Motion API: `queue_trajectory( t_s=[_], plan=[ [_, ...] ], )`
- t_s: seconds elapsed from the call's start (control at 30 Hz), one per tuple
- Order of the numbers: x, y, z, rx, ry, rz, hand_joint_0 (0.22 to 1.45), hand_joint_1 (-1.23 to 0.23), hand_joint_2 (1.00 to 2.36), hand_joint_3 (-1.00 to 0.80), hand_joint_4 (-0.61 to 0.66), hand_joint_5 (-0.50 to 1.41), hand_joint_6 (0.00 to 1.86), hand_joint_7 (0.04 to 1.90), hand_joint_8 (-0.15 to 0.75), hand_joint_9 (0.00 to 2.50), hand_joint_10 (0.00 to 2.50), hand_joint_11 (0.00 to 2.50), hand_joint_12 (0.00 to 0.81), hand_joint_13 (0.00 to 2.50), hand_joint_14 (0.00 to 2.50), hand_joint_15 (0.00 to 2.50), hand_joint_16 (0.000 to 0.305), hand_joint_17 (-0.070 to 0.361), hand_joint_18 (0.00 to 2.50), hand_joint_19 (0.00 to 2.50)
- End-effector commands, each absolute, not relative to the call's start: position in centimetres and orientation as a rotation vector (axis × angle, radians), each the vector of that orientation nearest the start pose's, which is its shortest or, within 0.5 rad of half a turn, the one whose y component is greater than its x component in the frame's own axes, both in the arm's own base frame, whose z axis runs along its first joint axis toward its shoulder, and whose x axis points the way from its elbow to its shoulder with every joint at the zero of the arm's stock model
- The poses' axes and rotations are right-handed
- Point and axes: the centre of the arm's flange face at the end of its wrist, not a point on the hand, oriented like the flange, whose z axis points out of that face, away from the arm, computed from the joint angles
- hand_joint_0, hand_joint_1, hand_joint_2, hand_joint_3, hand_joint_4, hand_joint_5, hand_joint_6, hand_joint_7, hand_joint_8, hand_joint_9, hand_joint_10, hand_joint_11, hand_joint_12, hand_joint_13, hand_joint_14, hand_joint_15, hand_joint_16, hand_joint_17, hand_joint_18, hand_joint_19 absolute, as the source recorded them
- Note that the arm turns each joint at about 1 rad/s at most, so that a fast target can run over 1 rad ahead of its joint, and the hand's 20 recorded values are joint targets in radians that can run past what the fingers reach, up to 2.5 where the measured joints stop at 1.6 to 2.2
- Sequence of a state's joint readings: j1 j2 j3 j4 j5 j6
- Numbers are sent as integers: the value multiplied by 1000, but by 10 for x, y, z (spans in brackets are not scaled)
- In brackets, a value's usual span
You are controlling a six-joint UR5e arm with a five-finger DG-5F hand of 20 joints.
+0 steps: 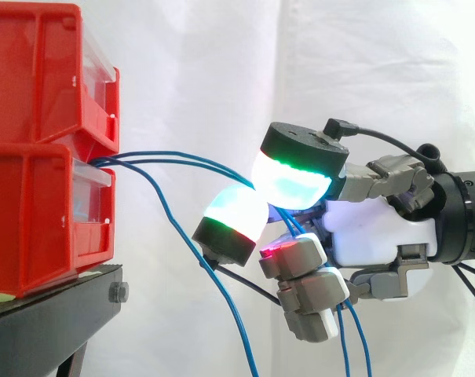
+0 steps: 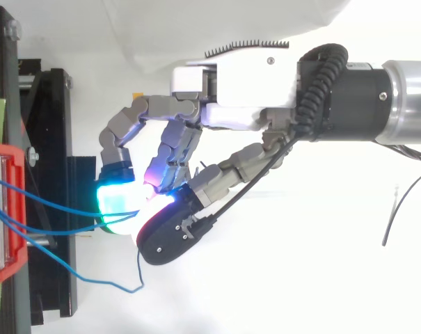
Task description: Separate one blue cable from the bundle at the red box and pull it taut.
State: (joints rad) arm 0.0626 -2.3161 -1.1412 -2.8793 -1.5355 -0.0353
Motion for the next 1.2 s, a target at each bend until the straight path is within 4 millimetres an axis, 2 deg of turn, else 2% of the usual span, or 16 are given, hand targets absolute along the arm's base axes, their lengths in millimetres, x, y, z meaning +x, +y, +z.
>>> queue_trajectory(
  t_s=[0.0, 0.27, 0.4, 0.57, 0.83, 0.93, 1.07, 1.17],
  plan=[
    [762, -89, 249, 1205, 1286, 1177, 579, -613, 1014, -278, 66, -195, 842, 1073, 284, 1115, 27, 1198, 360, 1154, 32, 1166, 55, 123, 837, 1019],
    [762, -91, 249, 1208, 1283, 1174, 534, -656, 1000, -500, 83, -193, 843, 1061, 304, 1119, 26, 1171, 372, 1164, 30, 1157, 57, 128, 857, 998],
    [762, -93, 248, 1215, 1277, 1172, 514, -679, 1000, -500, 88, -191, 844, 1050, 305, 1118, 26, 1183, 381, 1168, 29, 1152, 59, 132, 872, 989],
    [762, -93, 248, 1217, 1275, 1172, 549, -695, 1000, -500, 79, -188, 840, 1067, 296, 1117, 26, 1183, 366, 1160, 31, 1155, 56, 125, 856, 993],
    [762, -94, 249, 1218, 1272, 1172, 608, -782, 1015, -289, 62, -188, 839, 1092, 286, 1104, 27, 1210, 353, 1151, 31, 1156, 54, 121, 842, 999],
    [762, -94, 248, 1218, 1274, 1171, 600, -736, 1018, -221, 50, -188, 840, 1101, 281, 1111, 27, 1197, 354, 1152, 31, 1166, 53, 120, 840, 1008],
    [762, -94, 249, 1218, 1272, 1172, 585, -599, 1015, -222, 66, -176, 827, 1068, 305, 1129, 26, 1171, 380, 1171, 29, 1155, 58, 131, 864, 998],
    [762, -94, 249, 1219, 1271, 1171, 588, -553, 1014, -225, 70, -161, 801, 1073, 310, 1135, 27, 1170, 384, 1172, 30, 1151, 59, 132, 860, 1008]
  ],
)
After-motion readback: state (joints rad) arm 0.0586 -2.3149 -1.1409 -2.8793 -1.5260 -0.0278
